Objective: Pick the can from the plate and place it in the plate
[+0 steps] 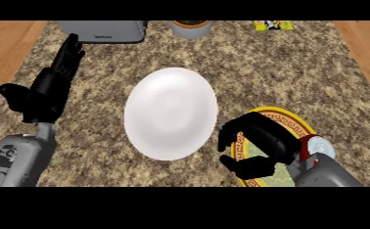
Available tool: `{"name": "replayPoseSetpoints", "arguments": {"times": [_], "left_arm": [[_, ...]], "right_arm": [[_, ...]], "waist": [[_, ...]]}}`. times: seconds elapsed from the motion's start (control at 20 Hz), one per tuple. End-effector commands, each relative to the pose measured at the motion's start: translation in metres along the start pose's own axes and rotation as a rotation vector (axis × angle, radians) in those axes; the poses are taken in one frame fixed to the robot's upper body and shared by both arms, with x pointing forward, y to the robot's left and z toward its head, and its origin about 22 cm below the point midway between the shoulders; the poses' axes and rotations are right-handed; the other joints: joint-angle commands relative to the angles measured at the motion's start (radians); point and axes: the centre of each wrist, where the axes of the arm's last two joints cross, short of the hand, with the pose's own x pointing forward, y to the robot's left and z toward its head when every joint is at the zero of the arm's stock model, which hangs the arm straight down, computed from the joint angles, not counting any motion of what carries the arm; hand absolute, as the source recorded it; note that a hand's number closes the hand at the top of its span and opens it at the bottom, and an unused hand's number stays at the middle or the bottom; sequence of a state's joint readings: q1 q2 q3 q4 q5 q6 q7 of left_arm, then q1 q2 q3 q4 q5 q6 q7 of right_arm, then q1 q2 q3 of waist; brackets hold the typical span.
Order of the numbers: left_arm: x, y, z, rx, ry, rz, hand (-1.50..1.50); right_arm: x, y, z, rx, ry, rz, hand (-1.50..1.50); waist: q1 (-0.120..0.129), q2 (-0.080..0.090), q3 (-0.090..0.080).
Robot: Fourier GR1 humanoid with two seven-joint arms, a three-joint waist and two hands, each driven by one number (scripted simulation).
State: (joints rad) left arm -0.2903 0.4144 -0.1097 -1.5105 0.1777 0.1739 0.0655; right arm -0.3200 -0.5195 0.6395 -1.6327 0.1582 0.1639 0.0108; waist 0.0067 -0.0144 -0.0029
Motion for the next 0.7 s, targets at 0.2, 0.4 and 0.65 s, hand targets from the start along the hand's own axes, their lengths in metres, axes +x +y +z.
{"name": "replayPoseSetpoints", "arguments": {"times": [0.2, 0.4, 0.65], "left_arm": [[-0.002, 0.018, 0.003, -0.017, -0.03, 0.013, 0.0], [0.011, 0.023, 0.007, -0.056, -0.041, 0.018, 0.0], [0.008, 0.022, -0.002, -0.044, -0.033, 0.008, 0.0]], "right_arm": [[-0.031, 0.07, 0.074, -0.12, -0.1, -0.267, -1.5], [-0.011, 0.029, 0.08, -0.202, -0.17, -0.21, -1.5], [0.036, -0.032, 0.091, -0.149, -0.1, 0.028, -1.5]], "waist": [[-0.031, 0.014, 0.004], [-0.014, 0.012, 0.003], [-0.027, 0.01, 0.001]]}}
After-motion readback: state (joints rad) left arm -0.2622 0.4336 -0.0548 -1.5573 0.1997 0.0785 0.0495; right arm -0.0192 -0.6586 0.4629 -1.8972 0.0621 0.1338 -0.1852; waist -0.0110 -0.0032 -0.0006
